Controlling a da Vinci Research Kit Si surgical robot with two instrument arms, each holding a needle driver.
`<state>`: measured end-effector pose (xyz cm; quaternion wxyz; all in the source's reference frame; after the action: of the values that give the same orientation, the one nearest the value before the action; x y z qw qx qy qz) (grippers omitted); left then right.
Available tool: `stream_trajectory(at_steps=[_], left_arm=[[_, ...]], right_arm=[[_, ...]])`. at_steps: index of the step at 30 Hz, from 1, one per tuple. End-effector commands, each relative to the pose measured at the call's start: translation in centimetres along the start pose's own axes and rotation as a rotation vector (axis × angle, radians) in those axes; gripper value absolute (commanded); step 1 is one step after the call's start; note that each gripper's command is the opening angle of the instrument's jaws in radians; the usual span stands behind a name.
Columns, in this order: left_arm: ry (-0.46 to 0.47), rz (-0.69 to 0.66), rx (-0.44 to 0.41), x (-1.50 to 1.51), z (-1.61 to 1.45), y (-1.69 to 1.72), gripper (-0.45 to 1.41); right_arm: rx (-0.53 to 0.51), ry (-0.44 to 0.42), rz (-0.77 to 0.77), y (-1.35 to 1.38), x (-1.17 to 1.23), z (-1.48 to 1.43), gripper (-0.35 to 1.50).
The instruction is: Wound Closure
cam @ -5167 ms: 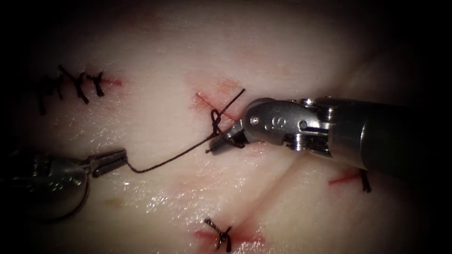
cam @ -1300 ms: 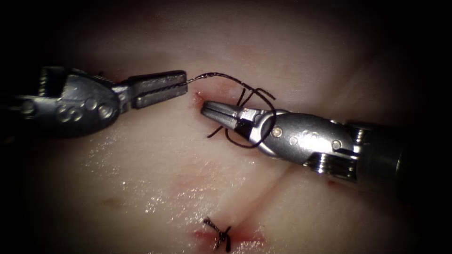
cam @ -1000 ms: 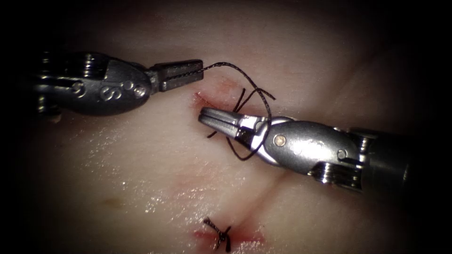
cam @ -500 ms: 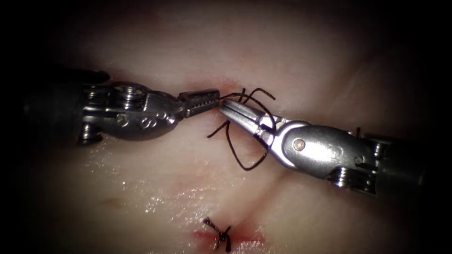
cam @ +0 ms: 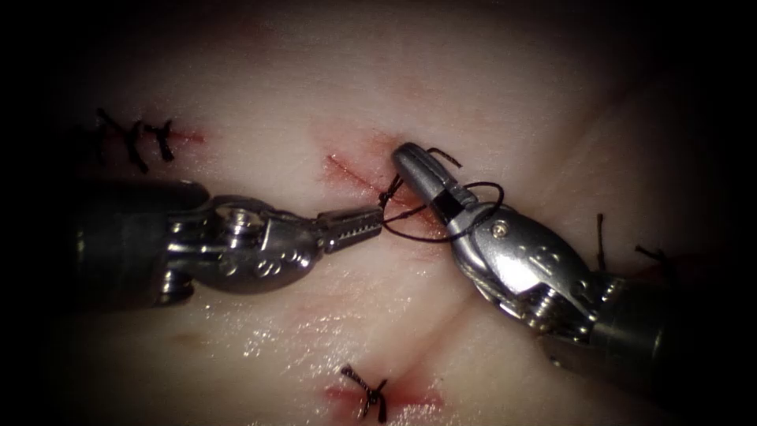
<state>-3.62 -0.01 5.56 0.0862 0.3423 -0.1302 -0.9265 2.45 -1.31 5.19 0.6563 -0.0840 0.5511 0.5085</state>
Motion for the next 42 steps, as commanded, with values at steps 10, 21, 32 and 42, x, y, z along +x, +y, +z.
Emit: stream_trajectory(at_steps=[10, 21, 32, 42], left_arm=[[0.002, -0.005, 0.002, -0.01, 0.13, -0.09, -0.45], [0.006, -0.004, -0.004, -0.03, 0.14, -0.11, -0.45], [0.008, -0.002, -0.005, -0.04, 0.12, -0.09, -0.45], [0.010, 0.002, -0.011, -0.03, 0.11, -0.05, -0.45]], right_arm=[[-0.184, 0.050, 0.331, 0.14, -0.49, 0.04, 0.59], [-0.158, 0.130, 0.673, 0.36, -0.81, 0.16, 0.62], [-0.155, 0.105, 0.724, 0.31, -1.10, 0.09, 0.64], [-0.164, 0.106, 0.732, 0.39, -1.08, 0.20, 0.62]])
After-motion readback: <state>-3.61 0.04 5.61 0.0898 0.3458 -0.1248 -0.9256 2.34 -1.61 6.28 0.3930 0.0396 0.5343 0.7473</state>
